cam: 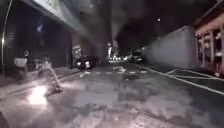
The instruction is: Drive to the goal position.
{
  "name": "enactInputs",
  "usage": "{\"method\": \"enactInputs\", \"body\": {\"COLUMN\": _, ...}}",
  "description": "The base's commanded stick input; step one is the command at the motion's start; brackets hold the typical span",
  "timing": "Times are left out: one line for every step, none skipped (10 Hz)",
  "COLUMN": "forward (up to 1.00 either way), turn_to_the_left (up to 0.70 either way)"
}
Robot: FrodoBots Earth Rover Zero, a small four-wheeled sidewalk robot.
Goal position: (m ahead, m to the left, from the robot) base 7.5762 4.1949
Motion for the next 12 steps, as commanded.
{"method": "enactInputs", "body": {"forward": 0.7, "turn_to_the_left": 0.0}}
{"method": "enactInputs", "body": {"forward": 0.7, "turn_to_the_left": 0.0}}
{"method": "enactInputs", "body": {"forward": 0.7, "turn_to_the_left": 0.0}}
{"method": "enactInputs", "body": {"forward": 0.7, "turn_to_the_left": 0.0}}
{"method": "enactInputs", "body": {"forward": 0.7, "turn_to_the_left": 0.0}}
{"method": "enactInputs", "body": {"forward": 0.7, "turn_to_the_left": 0.0}}
{"method": "enactInputs", "body": {"forward": 0.7, "turn_to_the_left": 0.0}}
{"method": "enactInputs", "body": {"forward": 0.7, "turn_to_the_left": 0.0}}
{"method": "enactInputs", "body": {"forward": 0.7, "turn_to_the_left": 0.0}}
{"method": "enactInputs", "body": {"forward": 0.7, "turn_to_the_left": 0.0}}
{"method": "enactInputs", "body": {"forward": 0.7, "turn_to_the_left": 0.0}}
{"method": "enactInputs", "body": {"forward": 0.7, "turn_to_the_left": 0.0}}
